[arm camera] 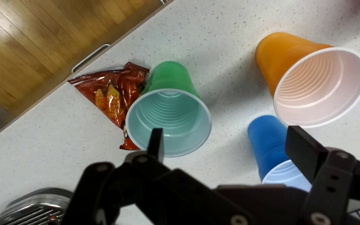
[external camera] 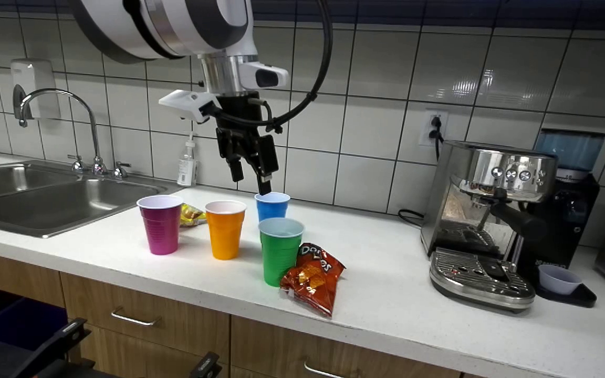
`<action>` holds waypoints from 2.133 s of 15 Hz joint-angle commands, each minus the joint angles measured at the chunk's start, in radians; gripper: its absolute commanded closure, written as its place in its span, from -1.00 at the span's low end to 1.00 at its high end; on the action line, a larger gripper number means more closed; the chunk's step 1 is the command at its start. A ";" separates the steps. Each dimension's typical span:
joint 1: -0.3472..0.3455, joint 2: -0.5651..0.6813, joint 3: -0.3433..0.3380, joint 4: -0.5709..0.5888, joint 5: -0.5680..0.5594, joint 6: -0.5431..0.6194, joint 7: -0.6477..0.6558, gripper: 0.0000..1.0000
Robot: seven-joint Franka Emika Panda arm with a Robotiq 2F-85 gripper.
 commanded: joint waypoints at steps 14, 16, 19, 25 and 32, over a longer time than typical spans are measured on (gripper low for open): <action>0.038 0.226 -0.108 0.152 -0.080 -0.006 0.064 -1.00; 0.055 0.247 -0.124 0.159 -0.074 -0.001 0.065 -1.00; 0.081 0.274 -0.147 0.171 -0.070 0.004 0.073 -1.00; 0.128 0.322 -0.185 0.198 -0.069 0.005 0.095 -1.00; 0.174 0.377 -0.224 0.226 -0.069 0.005 0.117 -1.00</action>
